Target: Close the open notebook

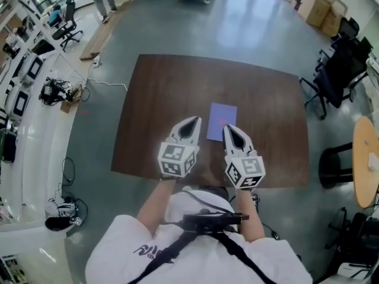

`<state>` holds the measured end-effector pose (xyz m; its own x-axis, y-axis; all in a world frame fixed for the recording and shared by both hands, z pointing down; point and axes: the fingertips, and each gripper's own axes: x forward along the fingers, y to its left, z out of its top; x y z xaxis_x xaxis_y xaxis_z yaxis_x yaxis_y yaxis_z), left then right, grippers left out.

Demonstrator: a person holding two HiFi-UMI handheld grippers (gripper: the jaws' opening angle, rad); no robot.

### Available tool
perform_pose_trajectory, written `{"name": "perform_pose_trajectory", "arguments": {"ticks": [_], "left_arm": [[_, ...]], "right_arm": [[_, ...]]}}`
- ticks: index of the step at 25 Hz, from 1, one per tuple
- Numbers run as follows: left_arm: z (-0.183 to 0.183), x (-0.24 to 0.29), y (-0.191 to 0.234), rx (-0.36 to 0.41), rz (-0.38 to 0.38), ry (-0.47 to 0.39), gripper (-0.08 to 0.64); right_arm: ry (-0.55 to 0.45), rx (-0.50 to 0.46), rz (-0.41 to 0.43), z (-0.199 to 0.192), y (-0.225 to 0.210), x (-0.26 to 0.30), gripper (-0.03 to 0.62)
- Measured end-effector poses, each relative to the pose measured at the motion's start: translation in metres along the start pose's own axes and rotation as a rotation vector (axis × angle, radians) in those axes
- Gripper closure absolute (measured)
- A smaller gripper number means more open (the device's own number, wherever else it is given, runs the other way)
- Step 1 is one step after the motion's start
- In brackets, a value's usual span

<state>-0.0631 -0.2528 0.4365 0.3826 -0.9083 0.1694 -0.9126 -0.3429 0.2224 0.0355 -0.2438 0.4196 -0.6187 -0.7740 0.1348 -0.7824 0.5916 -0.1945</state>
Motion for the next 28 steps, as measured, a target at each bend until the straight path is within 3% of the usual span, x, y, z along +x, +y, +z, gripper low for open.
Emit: {"name": "perform_pose_trajectory", "arguments": {"ticks": [4,9,19,28], "left_arm": [[-0.002,-0.005,0.0,0.011,0.013,0.001,0.552],[0.019,-0.011,-0.004,0.162,0.06,-0.081,0.552],[0.023,-0.007,-0.012,0.124,0.04,-0.13,0.552],[0.023,-0.001,-0.011,0.106,0.056,-0.126,0.552]], "right_arm": [[-0.009,0.03,0.017,0.0,0.002,0.004,0.598],[-0.039,0.05,0.008,0.016,0.005,0.014,0.6],[0.002,-0.045,0.016,0.009,0.018,0.017,0.598],[0.004,-0.059,0.051,0.012,0.022,0.02,0.598]]}}
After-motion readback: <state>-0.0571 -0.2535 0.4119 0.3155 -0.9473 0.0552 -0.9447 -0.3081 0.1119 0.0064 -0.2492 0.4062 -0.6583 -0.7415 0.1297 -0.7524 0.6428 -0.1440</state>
